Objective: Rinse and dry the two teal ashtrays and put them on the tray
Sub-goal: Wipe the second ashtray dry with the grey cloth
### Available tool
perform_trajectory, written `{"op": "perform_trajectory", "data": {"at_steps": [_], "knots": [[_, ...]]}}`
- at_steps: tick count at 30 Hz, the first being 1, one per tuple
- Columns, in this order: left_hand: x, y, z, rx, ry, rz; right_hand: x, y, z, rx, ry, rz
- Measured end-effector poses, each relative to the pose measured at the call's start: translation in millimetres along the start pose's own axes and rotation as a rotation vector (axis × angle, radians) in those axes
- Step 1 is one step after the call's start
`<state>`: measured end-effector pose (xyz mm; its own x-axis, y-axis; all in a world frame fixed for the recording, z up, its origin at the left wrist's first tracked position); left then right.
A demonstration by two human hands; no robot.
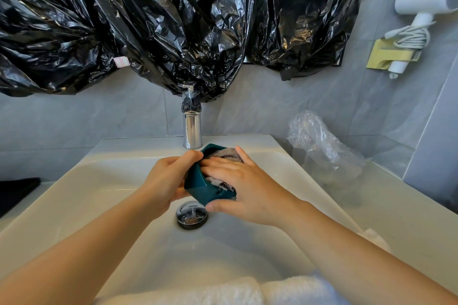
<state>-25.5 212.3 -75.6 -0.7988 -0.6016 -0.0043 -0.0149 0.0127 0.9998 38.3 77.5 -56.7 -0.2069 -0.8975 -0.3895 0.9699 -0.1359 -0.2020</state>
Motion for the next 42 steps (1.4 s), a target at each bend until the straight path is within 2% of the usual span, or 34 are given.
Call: {"op": "perform_trajectory", "data": {"at_steps": [8,12,19,29,33,42], "knots": [[-2.6,-1.6,0.9,-0.034,0.046,-0.037,0.8,1.2,1.9,0.3,-0.042,-0.19],[-3.8,-4.0,2.4,-0.059,0.061,-0.033,-0.2,0.1,-0.3,0.337,-0.057,-0.227],[-4.2,-6.4,-0.4,-0.005,0.073,-0.003,5.3,10.1,4.5,0.086,-0.013,-0.287],[-6.7,-9.1,2.3,0.005,0.088,0.009,1.4,20.7,-7.0,-0.327,0.035,-0.272],[-8.1,-12.0,5.1,-0.038,0.139,0.005,-0.4,14.2,-10.6,-0.311,-0.024,-0.218],[-6.5,-14.4,-1.9,-0.037,0.136,0.033,3.4,28.0,-2.9,-0.565,-0.011,-0.266]]}}
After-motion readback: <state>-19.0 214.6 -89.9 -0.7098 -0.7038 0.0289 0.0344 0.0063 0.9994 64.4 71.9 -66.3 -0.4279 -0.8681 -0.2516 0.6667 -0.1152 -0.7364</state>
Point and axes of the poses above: each hand's wrist, its own x-axis away from the middle knuckle, its own z-axis out of the back of the hand, y = z × x, the point moved 4 cm from there along -x, towards the middle knuckle, and after that the axes turned 2 degrees about -z, right-handed, at the moved point
